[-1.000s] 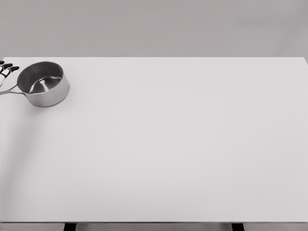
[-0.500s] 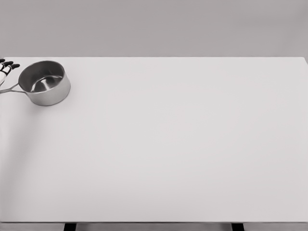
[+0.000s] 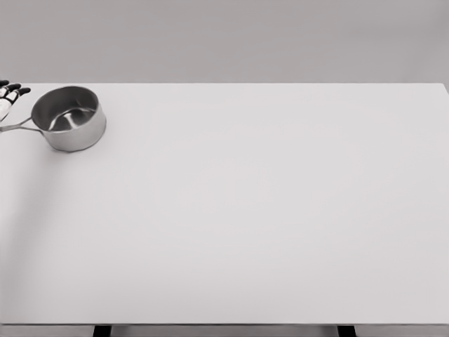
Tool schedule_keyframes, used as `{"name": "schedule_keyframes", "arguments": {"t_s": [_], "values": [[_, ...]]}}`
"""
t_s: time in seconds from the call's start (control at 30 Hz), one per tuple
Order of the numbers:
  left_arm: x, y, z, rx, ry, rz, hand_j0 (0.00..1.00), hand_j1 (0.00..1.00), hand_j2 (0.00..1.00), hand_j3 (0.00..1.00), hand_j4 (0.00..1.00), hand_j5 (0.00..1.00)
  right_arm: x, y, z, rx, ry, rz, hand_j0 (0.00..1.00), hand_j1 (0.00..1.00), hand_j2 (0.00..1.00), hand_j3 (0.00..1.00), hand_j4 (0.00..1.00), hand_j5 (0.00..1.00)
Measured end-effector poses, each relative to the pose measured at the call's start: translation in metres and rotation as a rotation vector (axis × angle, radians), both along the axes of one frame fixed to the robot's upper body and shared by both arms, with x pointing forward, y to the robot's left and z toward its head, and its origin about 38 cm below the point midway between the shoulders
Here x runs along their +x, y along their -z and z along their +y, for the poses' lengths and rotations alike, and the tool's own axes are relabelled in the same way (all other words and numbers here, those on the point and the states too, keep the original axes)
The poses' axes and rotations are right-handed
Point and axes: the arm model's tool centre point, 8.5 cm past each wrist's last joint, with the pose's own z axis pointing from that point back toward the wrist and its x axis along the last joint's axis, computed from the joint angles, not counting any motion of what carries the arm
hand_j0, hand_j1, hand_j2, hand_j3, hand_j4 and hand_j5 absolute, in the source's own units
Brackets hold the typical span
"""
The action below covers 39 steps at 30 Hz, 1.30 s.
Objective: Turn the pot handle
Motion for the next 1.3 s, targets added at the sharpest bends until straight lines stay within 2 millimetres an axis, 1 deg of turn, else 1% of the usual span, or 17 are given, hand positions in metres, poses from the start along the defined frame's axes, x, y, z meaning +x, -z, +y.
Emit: {"name": "schedule_keyframes", "arguments": {"t_s": [0.1, 0.17, 0.27, 0.3, 0.47, 0.53, 0.73, 0.77, 0.8, 0.97, 1.0, 1.2, 1.3], "values": [[0.001, 0.001, -0.003, 0.0, 0.003, -0.002, 1.0, 1.0, 1.0, 1.0, 1.0, 1.0, 0.0, 0.0, 0.0, 0.0, 0.0, 0.0, 1.0, 1.0, 1.0, 1.0, 1.0, 1.0], [0.004, -0.003, -0.004, -0.002, 0.004, -0.012, 1.0, 1.0, 1.0, 1.0, 1.0, 1.0, 0.0, 0.0, 0.0, 0.0, 0.0, 0.0, 1.0, 1.0, 1.0, 1.0, 1.0, 1.0], [0.006, 0.0, -0.003, -0.006, -0.004, -0.007, 1.0, 1.0, 1.0, 1.0, 1.0, 1.0, 0.0, 0.0, 0.0, 0.0, 0.0, 0.0, 1.0, 1.0, 1.0, 1.0, 1.0, 1.0], [0.009, -0.003, -0.004, -0.01, -0.006, -0.015, 1.0, 1.0, 1.0, 1.0, 1.0, 1.0, 0.0, 0.0, 0.0, 0.0, 0.0, 0.0, 1.0, 1.0, 1.0, 1.0, 1.0, 1.0], [0.011, 0.004, -0.002, -0.024, -0.021, -0.003, 1.0, 1.0, 1.0, 1.0, 1.0, 1.0, 0.0, 0.0, 0.0, 0.0, 0.0, 0.0, 1.0, 1.0, 1.0, 1.0, 1.0, 1.0], [0.014, 0.001, -0.001, -0.027, -0.025, -0.01, 1.0, 1.0, 1.0, 1.0, 1.0, 1.0, 0.0, 0.0, 0.0, 0.0, 0.0, 0.0, 1.0, 1.0, 1.0, 1.0, 1.0, 1.0], [0.018, 0.005, 0.002, -0.04, -0.046, -0.004, 1.0, 1.0, 1.0, 1.0, 1.0, 1.0, 0.0, 0.0, 0.0, 0.0, 0.0, 0.0, 1.0, 1.0, 1.0, 1.0, 1.0, 1.0], [0.022, 0.0, 0.001, -0.039, -0.046, -0.015, 1.0, 1.0, 1.0, 1.0, 1.0, 1.0, 0.0, 0.0, 0.0, 0.0, 0.0, 0.0, 1.0, 1.0, 1.0, 1.0, 1.0, 1.0], [0.024, -0.001, 0.001, -0.037, -0.046, -0.016, 1.0, 1.0, 1.0, 1.0, 1.0, 1.0, 0.0, 0.0, 0.0, 0.0, 0.0, 0.0, 1.0, 1.0, 1.0, 1.0, 1.0, 1.0], [0.025, 0.01, -0.001, -0.03, -0.05, 0.007, 1.0, 1.0, 1.0, 1.0, 1.0, 1.0, 0.0, 0.0, 0.0, 0.0, 0.0, 0.0, 1.0, 1.0, 1.0, 1.0, 1.0, 1.0], [0.027, 0.008, -0.002, -0.03, -0.051, 0.003, 1.0, 1.0, 1.0, 1.0, 1.0, 1.0, 0.0, 0.0, 0.0, 0.0, 0.0, 0.0, 1.0, 1.0, 1.0, 1.0, 1.0, 1.0], [0.032, 0.01, -0.006, -0.035, -0.051, 0.004, 1.0, 1.0, 1.0, 1.0, 1.0, 1.0, 0.0, 0.0, 0.0, 0.0, 0.0, 0.0, 1.0, 1.0, 1.0, 1.0, 1.0, 1.0], [0.033, 0.011, -0.004, -0.033, -0.057, 0.008, 1.0, 1.0, 1.0, 1.0, 1.0, 1.0, 0.0, 0.0, 0.0, 0.0, 0.0, 0.0, 1.0, 1.0, 1.0, 1.0, 1.0, 1.0]]}}
